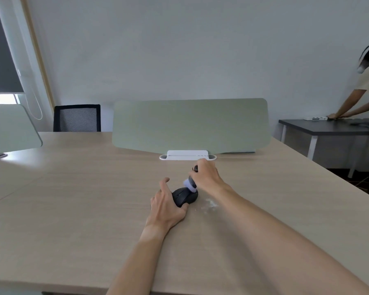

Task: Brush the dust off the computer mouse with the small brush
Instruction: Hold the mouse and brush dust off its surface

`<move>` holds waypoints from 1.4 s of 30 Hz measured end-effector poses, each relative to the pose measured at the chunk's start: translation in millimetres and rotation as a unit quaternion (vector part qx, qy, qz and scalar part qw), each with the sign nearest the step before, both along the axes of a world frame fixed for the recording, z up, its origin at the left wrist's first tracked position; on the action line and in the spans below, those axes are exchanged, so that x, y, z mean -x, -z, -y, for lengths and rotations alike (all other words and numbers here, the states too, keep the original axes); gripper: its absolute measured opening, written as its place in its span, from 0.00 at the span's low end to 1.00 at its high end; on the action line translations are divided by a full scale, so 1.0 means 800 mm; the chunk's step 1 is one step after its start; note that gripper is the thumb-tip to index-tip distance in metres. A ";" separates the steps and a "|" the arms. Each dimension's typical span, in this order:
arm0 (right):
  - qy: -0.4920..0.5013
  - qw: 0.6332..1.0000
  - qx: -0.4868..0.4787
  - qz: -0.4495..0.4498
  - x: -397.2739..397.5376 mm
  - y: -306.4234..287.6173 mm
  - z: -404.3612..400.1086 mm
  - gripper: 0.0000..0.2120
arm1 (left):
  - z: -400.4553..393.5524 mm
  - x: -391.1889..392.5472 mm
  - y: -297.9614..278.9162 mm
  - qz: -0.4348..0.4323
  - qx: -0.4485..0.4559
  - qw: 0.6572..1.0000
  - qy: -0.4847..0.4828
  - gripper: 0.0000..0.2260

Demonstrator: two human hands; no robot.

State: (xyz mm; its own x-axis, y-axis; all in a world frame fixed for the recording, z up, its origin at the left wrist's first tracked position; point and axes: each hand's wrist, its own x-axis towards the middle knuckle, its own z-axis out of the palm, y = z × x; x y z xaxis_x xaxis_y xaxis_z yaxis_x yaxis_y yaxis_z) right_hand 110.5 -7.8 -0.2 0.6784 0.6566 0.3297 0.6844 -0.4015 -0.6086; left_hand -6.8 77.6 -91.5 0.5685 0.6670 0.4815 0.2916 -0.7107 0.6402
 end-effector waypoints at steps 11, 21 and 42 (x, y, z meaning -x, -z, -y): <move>-0.008 0.999 -0.022 -0.033 0.007 0.015 0.006 0.16 | 0.005 0.004 -0.004 -0.005 0.004 1.000 0.004 0.40; -0.006 0.997 -0.059 -0.052 0.004 0.026 0.010 0.11 | 0.000 0.000 -0.002 -0.055 -0.018 0.998 -0.019 0.30; 0.043 0.993 -0.090 -0.065 -0.001 0.018 0.033 0.07 | 0.004 0.002 -0.006 -0.098 -0.061 0.993 -0.018 0.28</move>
State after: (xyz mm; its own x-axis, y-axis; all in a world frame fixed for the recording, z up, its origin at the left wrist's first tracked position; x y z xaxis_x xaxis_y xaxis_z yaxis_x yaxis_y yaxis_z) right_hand 111.1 -34.4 -14.6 0.7738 0.5332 0.3421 0.5634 -0.3322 -0.7565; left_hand -8.7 74.4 -86.6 0.6354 0.6328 0.4426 0.4286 -0.7657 0.4795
